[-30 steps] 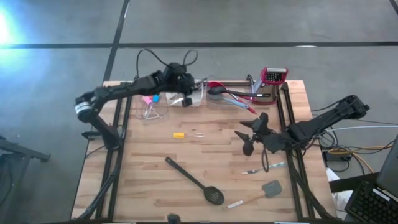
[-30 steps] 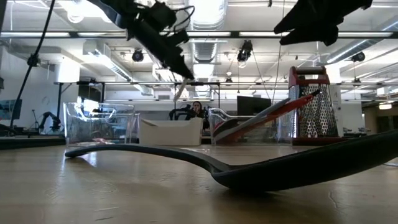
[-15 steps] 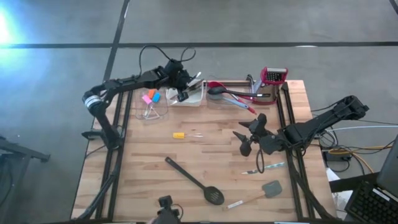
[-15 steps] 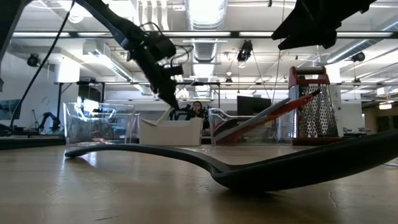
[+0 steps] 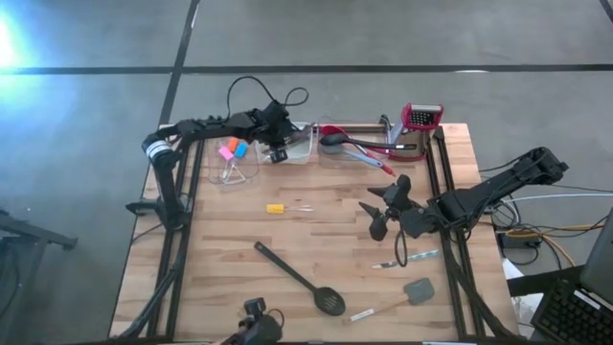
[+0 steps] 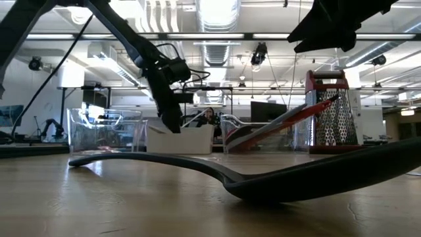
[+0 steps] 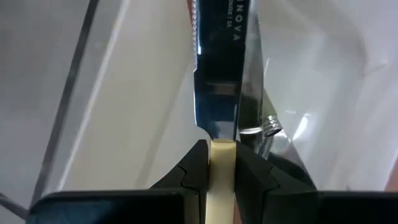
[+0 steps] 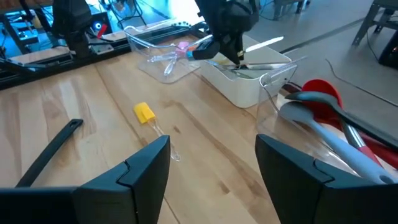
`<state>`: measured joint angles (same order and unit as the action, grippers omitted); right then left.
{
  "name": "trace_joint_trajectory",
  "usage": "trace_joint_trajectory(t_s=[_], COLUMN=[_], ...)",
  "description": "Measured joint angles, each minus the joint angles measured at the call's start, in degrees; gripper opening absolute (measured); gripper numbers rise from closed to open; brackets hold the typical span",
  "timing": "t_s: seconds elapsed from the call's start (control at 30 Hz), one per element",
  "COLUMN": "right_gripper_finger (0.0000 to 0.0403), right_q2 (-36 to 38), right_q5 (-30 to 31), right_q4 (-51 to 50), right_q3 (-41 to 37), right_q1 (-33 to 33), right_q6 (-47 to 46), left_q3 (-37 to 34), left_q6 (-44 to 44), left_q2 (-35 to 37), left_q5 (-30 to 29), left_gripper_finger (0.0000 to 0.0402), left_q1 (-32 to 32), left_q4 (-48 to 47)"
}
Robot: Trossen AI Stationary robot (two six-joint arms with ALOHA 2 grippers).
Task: Pick & Place Kitchen Items
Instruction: Put the light yellow knife into the white bin, then put the yellow spatula into the left transparent bin
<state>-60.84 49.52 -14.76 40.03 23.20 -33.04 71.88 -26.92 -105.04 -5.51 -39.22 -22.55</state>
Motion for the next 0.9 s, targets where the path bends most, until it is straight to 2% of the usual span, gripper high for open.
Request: trace_joint_trajectory(t_s=[0.27, 0.33, 0.5, 0.6, 0.8, 0.9], right_gripper_finger=[0.0226, 0.0226, 0.0226, 0.0226, 0.0226, 0.0226], right_q2=[0.0, 0.0, 0.0, 0.0, 0.0, 0.0], right_q5=[0.0, 0.0, 0.0, 0.0, 0.0, 0.0], right_q4=[0.0, 0.0, 0.0, 0.0, 0.1, 0.1], right_q3=[0.0, 0.0, 0.0, 0.0, 0.0, 0.0], right_q1=[0.0, 0.0, 0.0, 0.0, 0.0, 0.0], right_q6=[0.0, 0.0, 0.0, 0.0, 0.0, 0.0], left_q3=[0.0, 0.0, 0.0, 0.1, 1.3, 2.5], left_q6=[-2.6, -3.1, -3.2, -3.4, -4.5, -3.9], left_q2=[-0.6, -0.6, -0.4, 0.0, 2.7, 5.4], left_q5=[-0.3, -0.4, -0.8, -1.1, -8.7, -9.1], left_gripper_finger=[0.0051, 0.0075, 0.0167, 0.0200, 0.0217, 0.0217], left_q1=[0.0, 0.0, -0.1, 0.0, 0.1, 0.4], left_q4=[-0.2, 0.1, 1.4, 1.4, 0.4, -1.2])
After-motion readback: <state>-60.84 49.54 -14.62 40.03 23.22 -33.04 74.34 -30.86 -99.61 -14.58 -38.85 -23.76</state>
